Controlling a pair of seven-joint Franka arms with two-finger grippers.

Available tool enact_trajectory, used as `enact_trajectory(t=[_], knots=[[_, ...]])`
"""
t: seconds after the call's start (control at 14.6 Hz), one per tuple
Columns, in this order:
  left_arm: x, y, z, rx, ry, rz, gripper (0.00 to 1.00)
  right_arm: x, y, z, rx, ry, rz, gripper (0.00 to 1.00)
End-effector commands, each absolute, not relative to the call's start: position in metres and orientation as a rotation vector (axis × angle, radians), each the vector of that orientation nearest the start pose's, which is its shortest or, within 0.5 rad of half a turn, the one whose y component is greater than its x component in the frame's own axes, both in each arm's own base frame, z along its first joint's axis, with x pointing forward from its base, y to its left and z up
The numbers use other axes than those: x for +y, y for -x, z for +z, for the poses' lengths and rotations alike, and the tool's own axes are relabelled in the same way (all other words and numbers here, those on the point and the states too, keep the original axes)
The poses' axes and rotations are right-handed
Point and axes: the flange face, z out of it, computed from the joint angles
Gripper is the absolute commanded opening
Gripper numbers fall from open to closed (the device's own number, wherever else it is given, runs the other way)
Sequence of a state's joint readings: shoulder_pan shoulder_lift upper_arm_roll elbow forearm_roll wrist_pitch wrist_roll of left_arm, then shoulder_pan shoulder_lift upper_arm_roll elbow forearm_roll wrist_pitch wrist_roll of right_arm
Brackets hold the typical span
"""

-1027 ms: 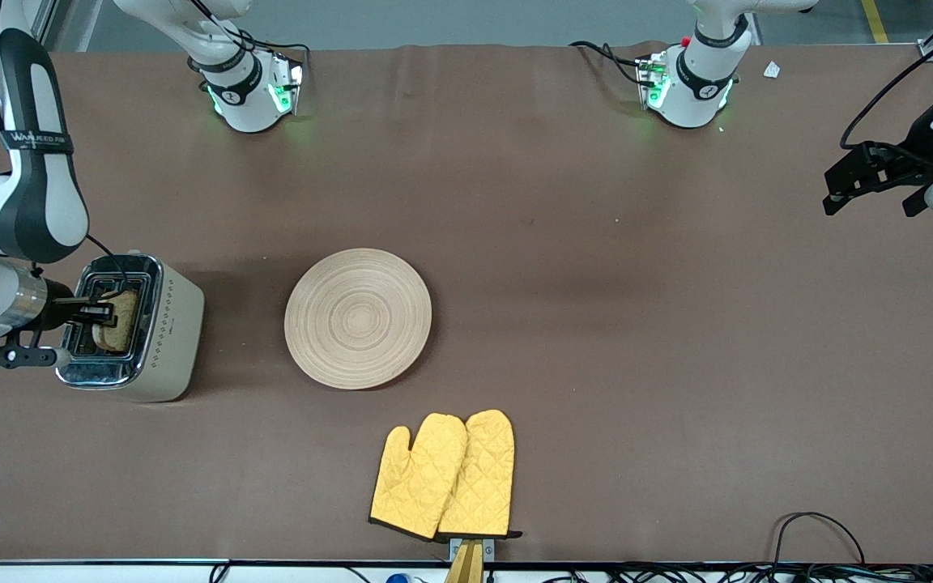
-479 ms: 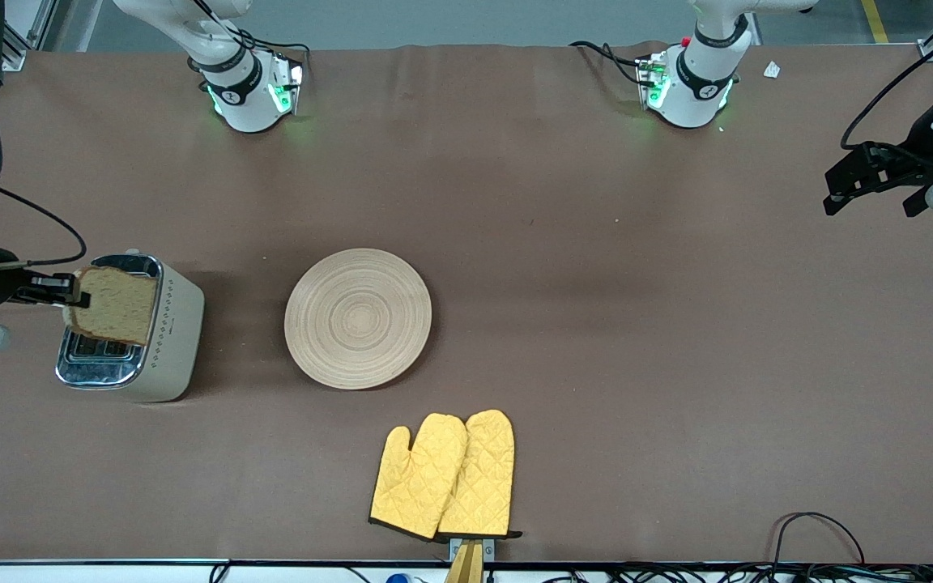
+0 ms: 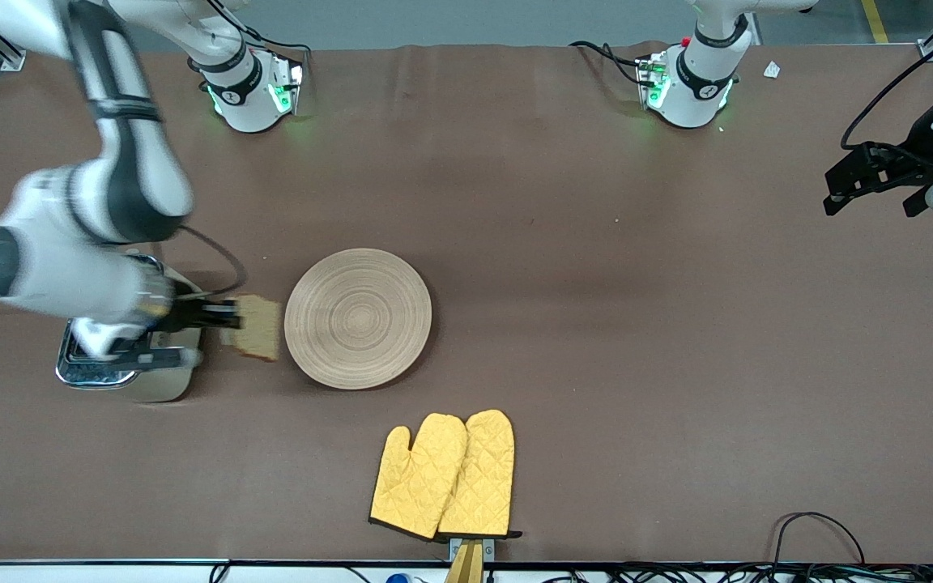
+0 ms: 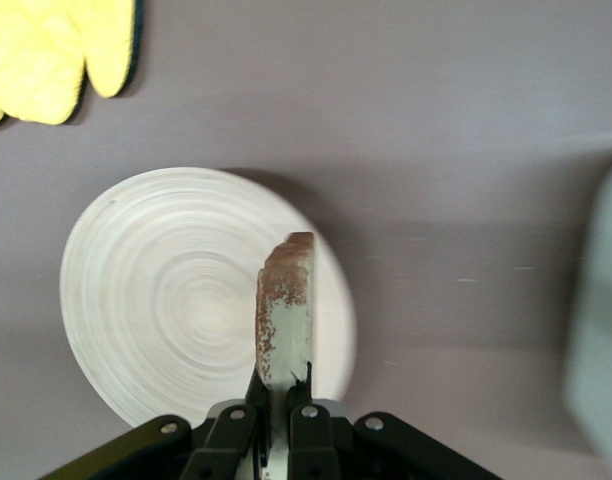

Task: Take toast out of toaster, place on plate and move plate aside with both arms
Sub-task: 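Carry the toast over the wooden plate and lower it down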

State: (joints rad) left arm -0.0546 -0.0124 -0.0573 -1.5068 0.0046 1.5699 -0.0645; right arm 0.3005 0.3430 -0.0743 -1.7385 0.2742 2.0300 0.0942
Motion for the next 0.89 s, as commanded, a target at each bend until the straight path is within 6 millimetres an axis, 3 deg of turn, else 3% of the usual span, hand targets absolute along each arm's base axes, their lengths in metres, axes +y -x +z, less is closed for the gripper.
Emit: enact_trajectory(t=[0.0,0.21,0.41,0.62,0.68,0.75,0.82], knots=[[-0.060,-0.549,0.663,0.082,3.124,-0.108,1.00,0.222,-0.594,0.375,0.047,2.878,0.117,0.00],[-0.061,-0.549,0.662,0.085,3.124,-0.105,1.00,0.246,-0.588,0.353,0.074,2.824,0.140,0.00],[-0.062,-0.550,0.662,0.073,3.124,-0.106,1.00,0.253,-0.586,0.310,0.088,2.846,0.080,0.00],[-0.062,-0.550,0.660,0.075,3.124,-0.101,1.00,0.239,-0.588,0.287,0.042,2.862,0.091,0.00],[-0.061,-0.551,0.660,0.075,3.124,-0.101,1.00,0.225,-0.587,0.280,0.028,2.868,0.101,0.00],[-0.061,-0.551,0.660,0.075,3.124,-0.101,1.00,0.212,-0.589,0.276,0.019,2.869,0.104,0.09],[-0.062,-0.551,0.659,0.080,3.123,-0.096,1.00,0.197,-0.592,0.274,0.017,2.872,0.109,0.41]])
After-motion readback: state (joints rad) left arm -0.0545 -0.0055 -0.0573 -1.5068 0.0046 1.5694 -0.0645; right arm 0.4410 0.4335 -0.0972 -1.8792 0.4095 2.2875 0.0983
